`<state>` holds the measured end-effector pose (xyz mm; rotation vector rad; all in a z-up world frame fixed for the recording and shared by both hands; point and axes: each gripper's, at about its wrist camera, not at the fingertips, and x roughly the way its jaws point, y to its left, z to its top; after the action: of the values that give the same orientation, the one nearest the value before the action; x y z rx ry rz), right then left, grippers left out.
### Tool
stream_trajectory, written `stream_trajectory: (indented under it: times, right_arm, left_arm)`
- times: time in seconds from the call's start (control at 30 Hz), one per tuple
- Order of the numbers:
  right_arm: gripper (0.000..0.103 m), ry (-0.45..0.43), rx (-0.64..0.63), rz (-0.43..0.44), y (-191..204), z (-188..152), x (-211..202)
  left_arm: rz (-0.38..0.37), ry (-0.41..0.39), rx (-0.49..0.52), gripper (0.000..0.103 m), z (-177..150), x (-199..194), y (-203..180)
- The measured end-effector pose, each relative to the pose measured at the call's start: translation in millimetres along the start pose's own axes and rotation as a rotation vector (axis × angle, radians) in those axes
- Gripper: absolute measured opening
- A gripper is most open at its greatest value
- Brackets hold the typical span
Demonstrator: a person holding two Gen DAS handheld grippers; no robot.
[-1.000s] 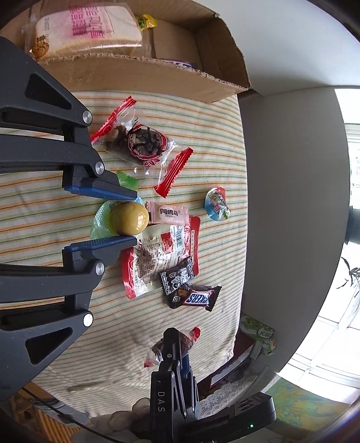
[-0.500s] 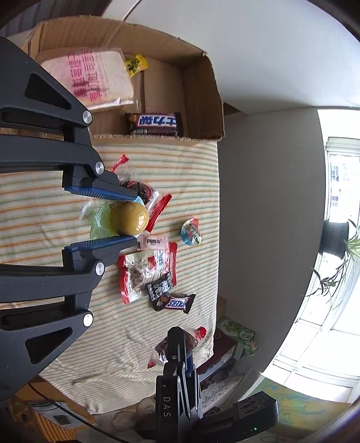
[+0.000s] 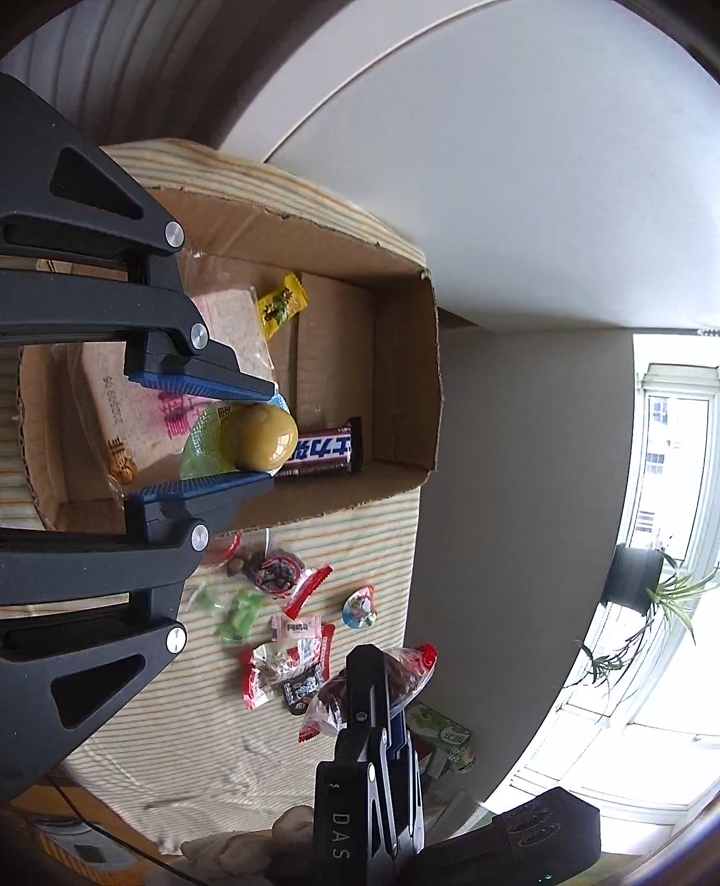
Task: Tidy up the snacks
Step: 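Carry both items into the box and open both grippers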
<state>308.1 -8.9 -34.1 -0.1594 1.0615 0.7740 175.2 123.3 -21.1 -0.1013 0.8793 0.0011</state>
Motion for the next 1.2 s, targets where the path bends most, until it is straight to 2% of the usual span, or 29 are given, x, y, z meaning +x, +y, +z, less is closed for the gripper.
stream_trajectory:
  times: [0.2, 0.37, 0.43, 0.5, 0.53, 0.63, 0.93, 1.2]
  right_arm:
    - [0.034, 0.026, -0.066, 0.024, 46.7, 12.7, 28.9]
    - [0.035, 0.043, -0.094, 0.051, 70.8, 16.3, 44.4]
    - [0.047, 0.036, -0.101, 0.051, 77.2, 17.8, 46.3]
    - [0.071, 0.015, -0.093, 0.042, 79.4, 18.5, 42.2]
    - [0.074, 0.005, -0.090, 0.039, 79.7, 19.2, 40.5]
    - [0.075, -0.004, -0.093, 0.044, 76.5, 17.9, 31.3]
    - [0.075, -0.024, -0.060, 0.015, 49.5, 6.6, 11.6]
    - [0.075, -0.043, -0.031, -0.018, 18.7, -7.6, -14.9]
  left_arm:
    - [0.037, 0.020, -0.019, 0.024, -13.3, -6.2, 26.4]
    - [0.039, 0.028, -0.029, 0.027, -19.7, -10.0, 38.6]
    - [0.048, 0.026, -0.043, 0.033, -20.0, -11.5, 41.4]
    - [0.050, 0.019, -0.050, 0.048, -20.7, -13.2, 43.2]
    - [0.050, 0.015, -0.051, 0.050, -21.3, -14.3, 43.9]
    - [0.050, 0.014, -0.054, 0.054, -21.9, -16.3, 44.6]
    - [0.036, -0.006, -0.038, 0.054, -20.0, -21.8, 31.2]
    - [0.004, -0.029, -0.006, 0.054, -15.2, -28.3, 3.6]
